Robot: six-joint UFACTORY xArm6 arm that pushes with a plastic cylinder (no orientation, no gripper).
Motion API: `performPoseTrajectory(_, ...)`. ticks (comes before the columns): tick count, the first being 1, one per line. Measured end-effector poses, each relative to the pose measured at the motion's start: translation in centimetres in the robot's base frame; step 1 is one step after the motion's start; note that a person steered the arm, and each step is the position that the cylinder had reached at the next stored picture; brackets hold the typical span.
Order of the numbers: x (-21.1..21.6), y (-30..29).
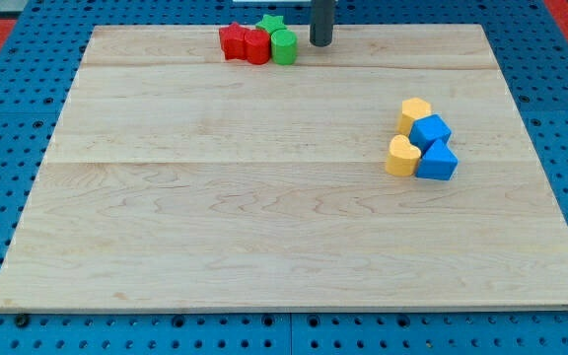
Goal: Separate the green blocks
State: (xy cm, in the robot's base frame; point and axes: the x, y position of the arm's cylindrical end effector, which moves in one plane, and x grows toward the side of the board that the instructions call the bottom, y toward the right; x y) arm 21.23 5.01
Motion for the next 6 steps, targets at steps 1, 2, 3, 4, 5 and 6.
performPoseTrajectory(1, -1.0, -3.2)
performPoseTrajectory(2, -0.1, -6.0)
performPoseTrajectory(3, 0.3, -5.6)
performPoseTrajectory(4, 0.4, -4.3)
performPoseTrajectory(5, 0.4, -5.7)
performPoseTrajectory(6, 0.7, -4.3)
